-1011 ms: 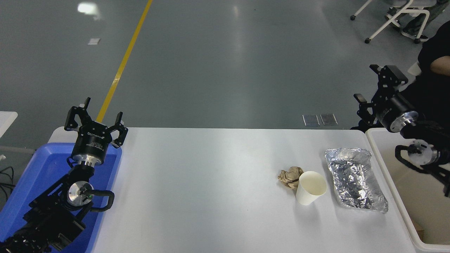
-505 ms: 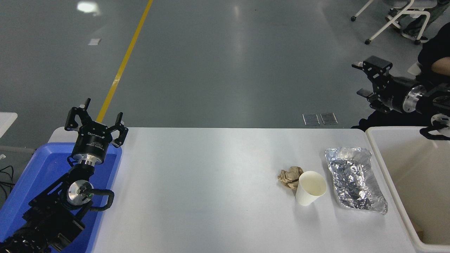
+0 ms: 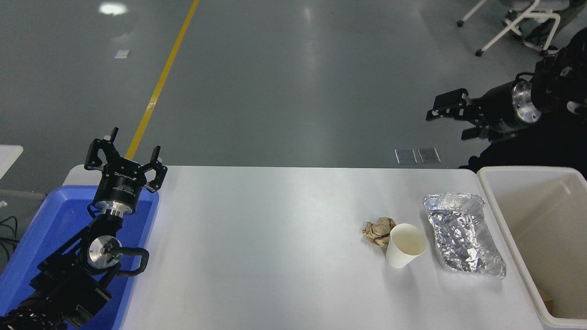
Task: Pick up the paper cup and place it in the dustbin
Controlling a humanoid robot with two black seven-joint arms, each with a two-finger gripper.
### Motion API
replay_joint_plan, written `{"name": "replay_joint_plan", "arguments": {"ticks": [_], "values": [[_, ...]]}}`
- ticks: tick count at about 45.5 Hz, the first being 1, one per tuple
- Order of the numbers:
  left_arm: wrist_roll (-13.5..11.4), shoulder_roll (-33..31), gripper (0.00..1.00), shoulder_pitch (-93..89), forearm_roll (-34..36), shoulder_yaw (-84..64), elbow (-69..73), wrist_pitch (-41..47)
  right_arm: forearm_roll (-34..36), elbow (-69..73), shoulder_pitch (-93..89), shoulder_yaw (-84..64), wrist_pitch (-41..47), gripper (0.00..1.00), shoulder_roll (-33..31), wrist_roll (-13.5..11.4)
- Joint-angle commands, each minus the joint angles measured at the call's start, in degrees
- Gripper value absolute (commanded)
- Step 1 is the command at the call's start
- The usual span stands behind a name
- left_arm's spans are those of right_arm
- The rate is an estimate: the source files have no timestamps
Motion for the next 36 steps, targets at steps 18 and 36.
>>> {"name": "replay_joint_plan", "arguments": {"ticks": [18,36], "values": [[0.0,0.0,0.98,0.0,0.0,0.0,0.0,0.0,2.8,16.6,15.2,-4.7,6.7,1.0,8.6,-0.1],[-0.1,0.0,0.98,0.1,0.0,-0.2,0.0,0.1,1.9,16.3,6.5,-4.7,0.2,1.0,10.4,-0.1]]}}
